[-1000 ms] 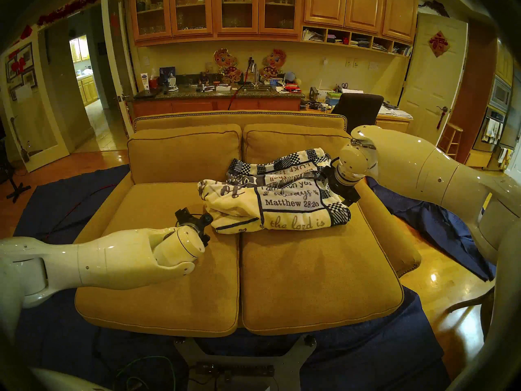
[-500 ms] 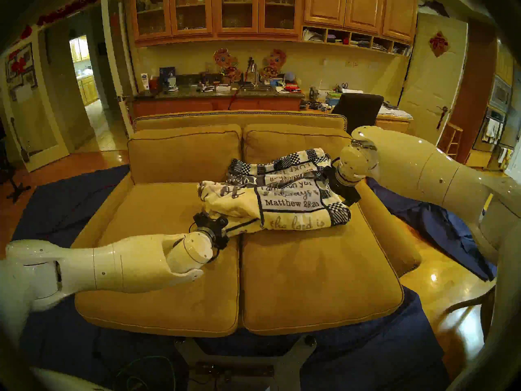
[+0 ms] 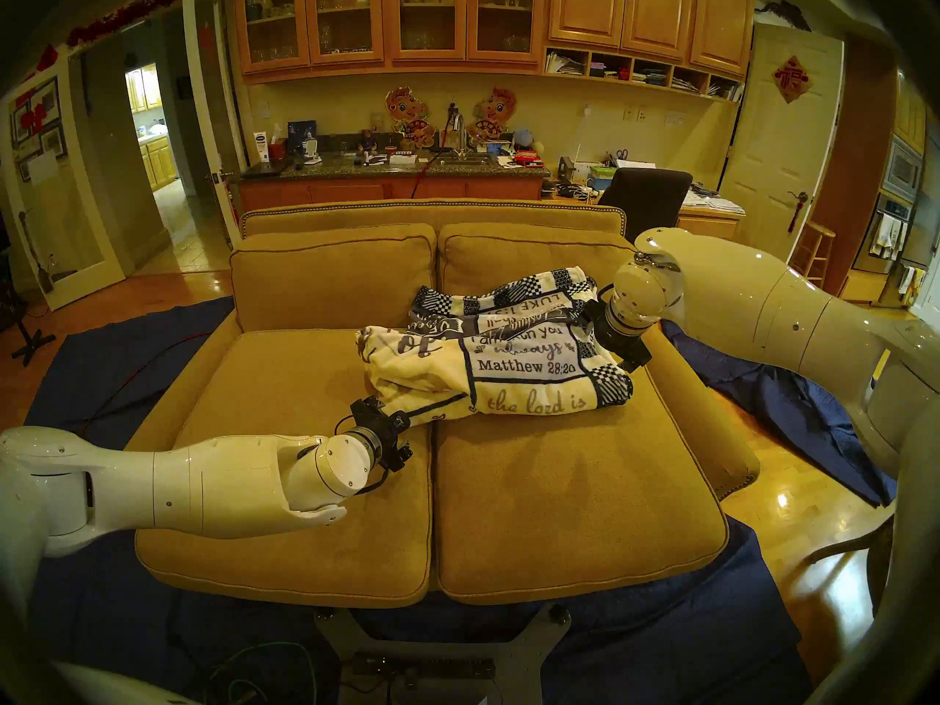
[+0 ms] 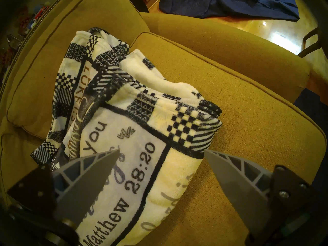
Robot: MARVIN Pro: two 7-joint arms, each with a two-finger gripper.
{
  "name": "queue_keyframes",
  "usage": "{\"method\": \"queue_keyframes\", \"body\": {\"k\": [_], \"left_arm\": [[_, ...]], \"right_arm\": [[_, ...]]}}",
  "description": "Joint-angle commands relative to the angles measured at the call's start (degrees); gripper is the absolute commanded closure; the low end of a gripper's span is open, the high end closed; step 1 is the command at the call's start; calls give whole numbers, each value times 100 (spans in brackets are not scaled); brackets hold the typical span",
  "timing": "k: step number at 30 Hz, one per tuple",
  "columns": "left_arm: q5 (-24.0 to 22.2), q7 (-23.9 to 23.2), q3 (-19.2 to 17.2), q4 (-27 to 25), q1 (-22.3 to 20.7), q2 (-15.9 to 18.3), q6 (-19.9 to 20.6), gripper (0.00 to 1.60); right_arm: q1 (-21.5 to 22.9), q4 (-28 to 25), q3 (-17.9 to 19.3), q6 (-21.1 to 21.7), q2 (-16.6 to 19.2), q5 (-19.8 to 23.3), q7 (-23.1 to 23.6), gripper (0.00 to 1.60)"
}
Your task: Fold the blanket in half twice
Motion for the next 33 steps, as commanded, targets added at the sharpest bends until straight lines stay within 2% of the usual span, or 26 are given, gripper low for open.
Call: {"method": "queue_keyframes", "body": {"k": [1,3,6,20,25,33], "left_arm": [[398,-122,123,262,-242,8,-199,0],[524,-296,207,419,-286,-47,-412,0],[595,-348,225,551,-314,-176,-479,0],[729,-685,193,692,-508,-396,-576,0],[630,-1145,246,1158,-408,-575,-763,0],[579,-1272,253,1975,-102,-816,-1189,0]], "right_arm": [[86,18,41,22,12,-18,-12,0],[86,18,40,23,12,-18,-12,0],[86,18,40,22,12,-18,-11,0],[87,18,38,22,13,-17,-9,0],[89,19,37,25,12,-16,-12,0],[89,18,36,24,12,-16,-10,0]]}}
